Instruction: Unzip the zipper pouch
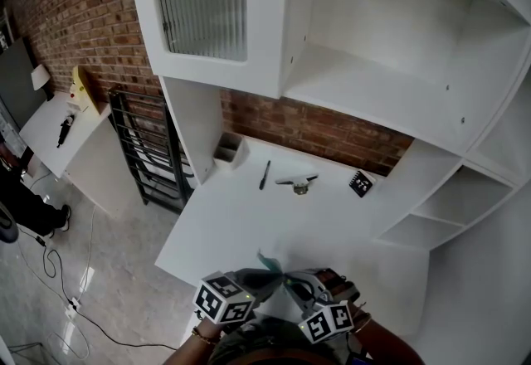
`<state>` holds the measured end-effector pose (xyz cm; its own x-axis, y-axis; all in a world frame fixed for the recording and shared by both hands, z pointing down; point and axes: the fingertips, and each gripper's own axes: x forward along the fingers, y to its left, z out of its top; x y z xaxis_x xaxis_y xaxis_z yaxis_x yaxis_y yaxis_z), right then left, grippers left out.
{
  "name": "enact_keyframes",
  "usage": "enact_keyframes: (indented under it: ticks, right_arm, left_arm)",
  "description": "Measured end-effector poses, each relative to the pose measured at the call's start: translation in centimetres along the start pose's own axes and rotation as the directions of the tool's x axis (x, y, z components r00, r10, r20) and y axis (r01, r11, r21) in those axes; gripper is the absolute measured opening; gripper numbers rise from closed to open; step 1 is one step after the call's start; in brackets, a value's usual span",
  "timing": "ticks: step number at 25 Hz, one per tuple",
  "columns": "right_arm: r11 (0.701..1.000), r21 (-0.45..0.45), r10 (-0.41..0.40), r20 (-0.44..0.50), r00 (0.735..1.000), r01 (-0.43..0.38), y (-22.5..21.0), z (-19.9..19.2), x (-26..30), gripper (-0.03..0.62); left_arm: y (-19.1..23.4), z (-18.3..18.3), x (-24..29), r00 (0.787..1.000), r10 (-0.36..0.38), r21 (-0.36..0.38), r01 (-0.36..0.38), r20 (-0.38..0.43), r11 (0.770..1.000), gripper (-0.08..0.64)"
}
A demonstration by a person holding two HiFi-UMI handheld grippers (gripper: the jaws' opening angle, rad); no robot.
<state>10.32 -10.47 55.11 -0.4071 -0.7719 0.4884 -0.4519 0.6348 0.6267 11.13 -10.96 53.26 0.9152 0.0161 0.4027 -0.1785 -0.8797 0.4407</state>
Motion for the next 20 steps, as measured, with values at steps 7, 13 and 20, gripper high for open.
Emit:
enact_keyframes:
  ticks: [7,13,20]
  right_arm:
    - [0.996,-0.081,-0.037,-0.039,0.999,0.034,0.1,0.0,-0.2,0.038]
    - [0.994,-0.094,-0.070,-0.072,0.995,0.064,-0.2,-0.1,0.0,0.038]
    - [0.995,0.001,-0.099,-0.050,0.994,0.100,-0.5,1.4,-0.6,0.032]
  left_arm:
    - [-0.3,0.0,0.0,1.000,0.021,0.049,-0.020,-0.013,0.999,0.003]
    - [0.0,0.2,-0.1,0.998,0.065,0.040,-0.066,0.013,0.997,0.005]
    - [3.3,-0.1,-1.7,0.968,0.251,0.101,-0.251,0.015,0.963,0.003]
